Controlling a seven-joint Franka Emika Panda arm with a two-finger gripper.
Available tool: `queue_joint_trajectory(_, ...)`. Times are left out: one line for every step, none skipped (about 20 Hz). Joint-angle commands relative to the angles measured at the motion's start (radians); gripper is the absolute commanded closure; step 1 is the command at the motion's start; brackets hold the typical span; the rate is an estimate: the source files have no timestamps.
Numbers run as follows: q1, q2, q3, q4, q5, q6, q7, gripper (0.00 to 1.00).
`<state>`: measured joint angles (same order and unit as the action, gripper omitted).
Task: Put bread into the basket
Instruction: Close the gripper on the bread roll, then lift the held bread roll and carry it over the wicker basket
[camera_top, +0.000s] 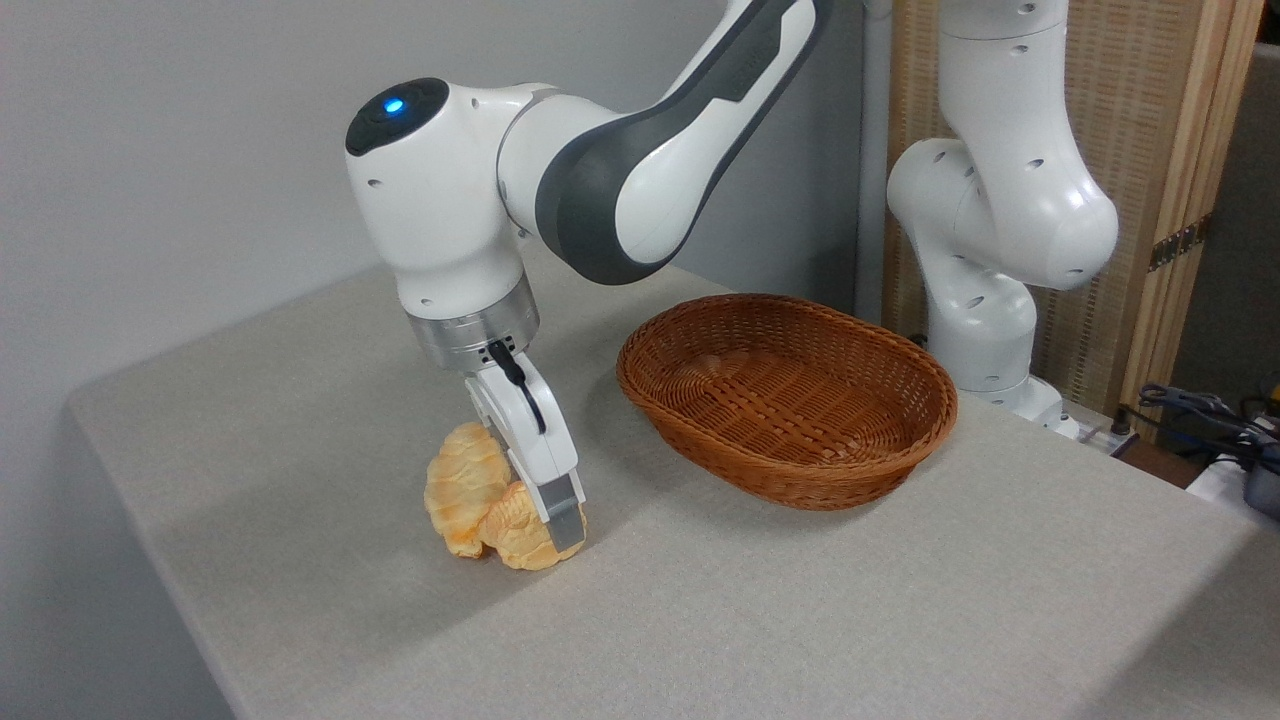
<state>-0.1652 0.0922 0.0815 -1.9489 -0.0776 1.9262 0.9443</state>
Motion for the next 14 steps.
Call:
queue_joint_trajectory(-0.001, 0.001, 0.001, -0.002, -0.001, 0.023, 0.019, 0.64)
queue_joint_trajectory(-0.001, 0.001, 0.001, -0.001, -0.001, 0.023, 0.019, 0.64)
queue_joint_trajectory(-0.001, 0.001, 0.001, 0.001, -0.001, 0.022, 0.019, 0.64)
queue_joint_trajectory(-0.001, -0.002, 0.001, 0.001, -0.001, 0.020, 0.019, 0.64)
queue_joint_trajectory(-0.001, -0.005, 0.001, 0.004, -0.001, 0.020, 0.019, 0.64)
queue_joint_trajectory(-0.001, -0.006, 0.003, 0.004, -0.001, 0.016, 0.019, 0.64)
queue_joint_trajectory(-0.001, -0.006, 0.003, 0.004, -0.001, 0.013, 0.019, 0.64)
queue_joint_trajectory(-0.001, -0.006, 0.003, 0.004, -0.001, 0.013, 0.019, 0.64)
queue_joint_trajectory(-0.001, -0.008, 0.003, 0.004, -0.001, 0.013, 0.019, 0.64)
queue_joint_trajectory(-0.001, -0.008, 0.003, 0.004, -0.001, 0.011, 0.019, 0.65)
queue_joint_trajectory(-0.001, -0.008, 0.003, 0.004, -0.001, 0.011, 0.019, 0.65)
queue_joint_trajectory(-0.001, -0.008, 0.003, 0.004, -0.001, 0.011, 0.019, 0.68)
queue_joint_trajectory(-0.001, -0.006, 0.003, 0.004, -0.001, 0.011, 0.021, 0.69)
queue_joint_trajectory(-0.001, -0.006, 0.003, 0.004, -0.001, 0.011, 0.021, 0.69)
